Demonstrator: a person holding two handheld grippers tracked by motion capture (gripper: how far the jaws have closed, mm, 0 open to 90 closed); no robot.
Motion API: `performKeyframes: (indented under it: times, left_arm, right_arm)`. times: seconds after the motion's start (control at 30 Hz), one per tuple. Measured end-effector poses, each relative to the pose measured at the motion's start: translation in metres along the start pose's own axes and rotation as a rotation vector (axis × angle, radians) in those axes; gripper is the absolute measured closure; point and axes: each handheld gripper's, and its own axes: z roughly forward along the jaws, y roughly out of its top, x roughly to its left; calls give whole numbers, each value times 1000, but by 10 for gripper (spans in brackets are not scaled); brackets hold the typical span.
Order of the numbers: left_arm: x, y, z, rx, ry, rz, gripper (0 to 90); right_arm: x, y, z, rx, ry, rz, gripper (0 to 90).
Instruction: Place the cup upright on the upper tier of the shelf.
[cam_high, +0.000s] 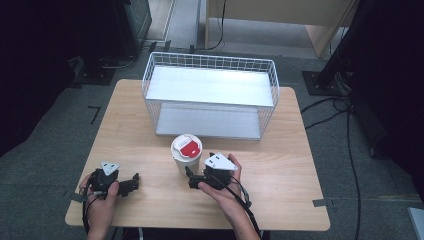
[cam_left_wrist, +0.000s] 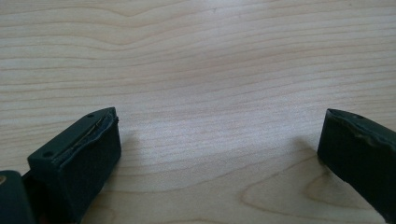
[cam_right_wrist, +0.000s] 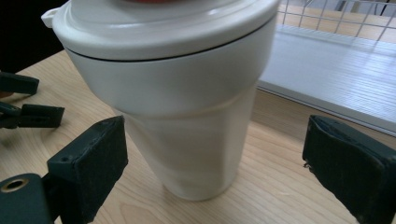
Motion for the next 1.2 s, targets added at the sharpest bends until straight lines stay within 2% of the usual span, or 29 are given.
performKeyframes:
  times: [0.27,0.5,0.8,1.1,1.2]
  left_arm:
    - [0,0,0,0,0,0,0]
    - [0,0,0,0,0,0,0]
    - [0,0,0,1,0,-1,0]
    - [0,0,0,1,0,0,0]
    - [0,0,0,1,1,0,0]
  right_arm:
    - [9,-1,13,-43,34,63,82]
    - [12,-3,22,-67,29,72,101]
    - [11,-6,34,-98,36,113,66]
    - [12,-10,46,-148,25,97,60]
    - [12,-10,49,-149,28,102,55]
